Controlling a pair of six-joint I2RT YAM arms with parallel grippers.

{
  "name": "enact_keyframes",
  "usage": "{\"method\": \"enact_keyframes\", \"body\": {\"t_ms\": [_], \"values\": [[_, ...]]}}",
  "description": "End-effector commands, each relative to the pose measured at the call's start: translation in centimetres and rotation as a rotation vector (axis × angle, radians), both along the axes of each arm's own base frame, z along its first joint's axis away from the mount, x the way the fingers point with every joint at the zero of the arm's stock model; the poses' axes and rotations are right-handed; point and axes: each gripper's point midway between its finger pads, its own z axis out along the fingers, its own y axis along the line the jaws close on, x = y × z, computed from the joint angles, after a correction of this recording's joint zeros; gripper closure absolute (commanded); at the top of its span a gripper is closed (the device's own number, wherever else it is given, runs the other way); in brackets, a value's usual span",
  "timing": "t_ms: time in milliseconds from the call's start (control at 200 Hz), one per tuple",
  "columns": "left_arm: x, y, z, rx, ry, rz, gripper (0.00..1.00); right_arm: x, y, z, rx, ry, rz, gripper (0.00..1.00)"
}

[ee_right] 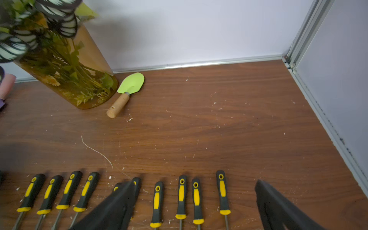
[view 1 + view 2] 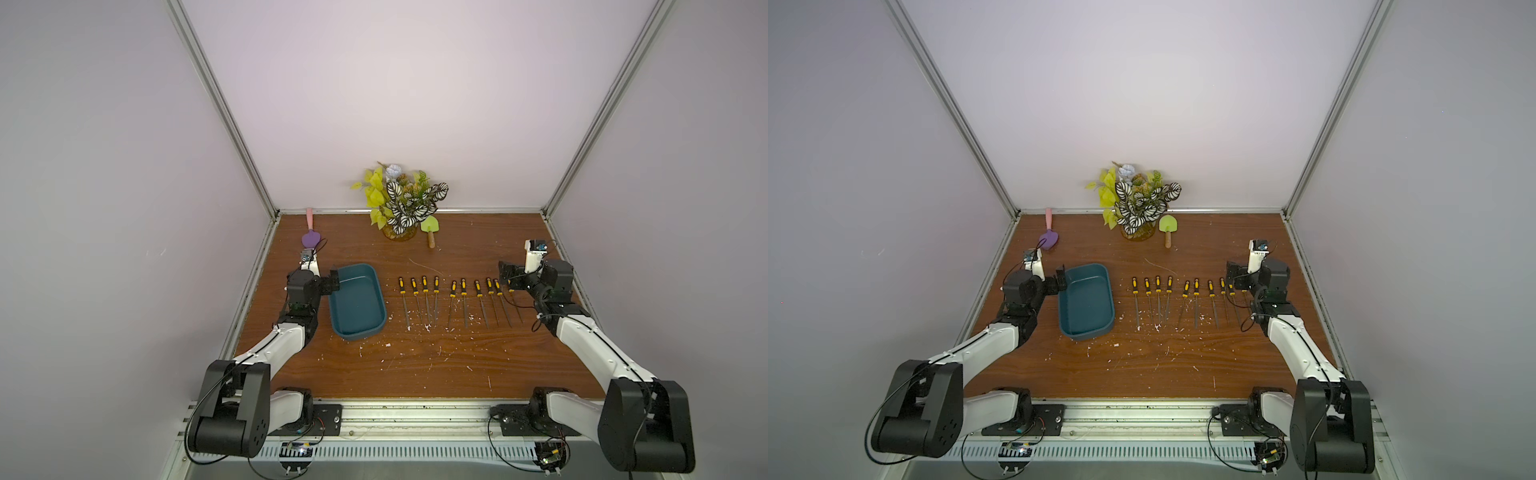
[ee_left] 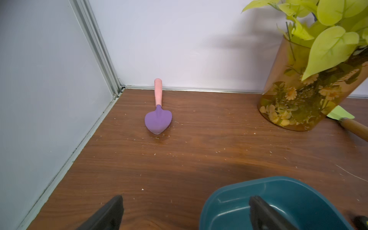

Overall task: Take the file tool out of the storage box
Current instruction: Reset both arms

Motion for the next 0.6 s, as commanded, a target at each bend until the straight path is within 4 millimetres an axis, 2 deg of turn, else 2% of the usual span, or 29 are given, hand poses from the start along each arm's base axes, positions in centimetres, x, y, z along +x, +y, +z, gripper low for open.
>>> {"method": "enact_keyframes", "body": {"t_ms": [0,140,245,355,595], "values": [[0.2,1.9,0.9,0.078,-0.084,0.083,0.00,1.3,-0.2,2.8,0.019,-0.143,-0.021,0.01],[-1.2,2.6,0.1,0.099,-0.144,0.114,0.00,0.6,-0.9,0.9,-0.010,-0.196,-0.048,0.01],[-1.3,1.8,-1.5,0.101,-0.122,0.066,0.00,0.4,-1.4,-1.6,-0.040,-0.171,-0.071,0.01],[-1.5,1.5,-1.5,0.082,-0.161,0.049,0.00,0.0,-2.0,-3.6,-0.057,-0.160,-0.104,0.01],[-2.0,1.0,-2.4,0.087,-0.208,0.021,0.00,-0.2,-2.8,-4.5,-0.114,-0.227,-0.128,0.01]]}}
